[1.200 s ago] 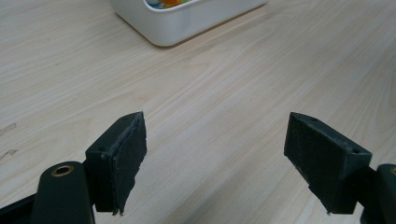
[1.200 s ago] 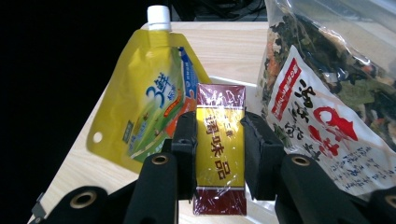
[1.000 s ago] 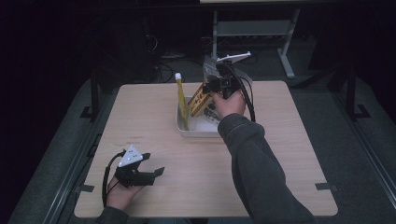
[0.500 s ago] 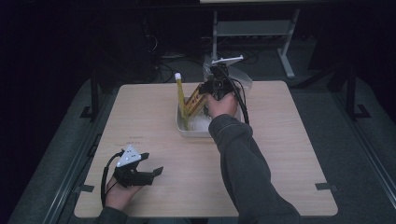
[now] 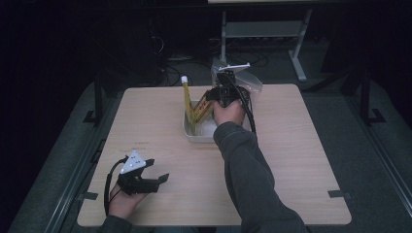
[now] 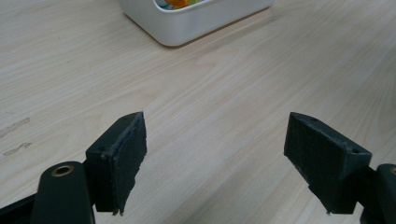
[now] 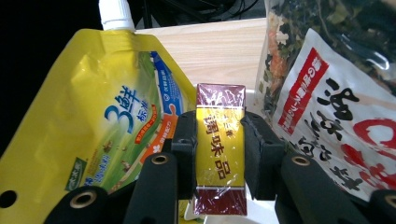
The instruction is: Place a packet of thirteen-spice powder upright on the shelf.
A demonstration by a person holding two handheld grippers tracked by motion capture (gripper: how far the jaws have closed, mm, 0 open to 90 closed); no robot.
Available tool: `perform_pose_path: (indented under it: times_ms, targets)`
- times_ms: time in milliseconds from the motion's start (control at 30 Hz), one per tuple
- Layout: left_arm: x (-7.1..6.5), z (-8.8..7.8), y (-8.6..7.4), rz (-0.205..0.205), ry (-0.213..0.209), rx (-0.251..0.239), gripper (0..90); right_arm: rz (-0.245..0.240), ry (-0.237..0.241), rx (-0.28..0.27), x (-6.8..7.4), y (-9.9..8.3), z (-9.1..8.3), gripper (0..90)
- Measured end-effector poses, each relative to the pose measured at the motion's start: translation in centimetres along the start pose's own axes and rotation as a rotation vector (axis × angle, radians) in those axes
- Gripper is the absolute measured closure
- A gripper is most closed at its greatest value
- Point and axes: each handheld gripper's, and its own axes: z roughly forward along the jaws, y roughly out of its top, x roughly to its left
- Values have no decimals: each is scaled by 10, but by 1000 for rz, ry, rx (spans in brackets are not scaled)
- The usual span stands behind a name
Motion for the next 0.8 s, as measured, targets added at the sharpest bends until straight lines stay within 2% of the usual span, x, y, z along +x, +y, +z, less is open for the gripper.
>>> perform_pose_path:
  times_ms: [400, 800]
  targets:
    - [-1, 0, 0, 2, -4, 1, 207, 0, 0, -11, -3, -8, 2, 665]
    - [-2, 1, 0, 1, -6, 2, 208, 5, 33, -18, -2, -16, -4, 655]
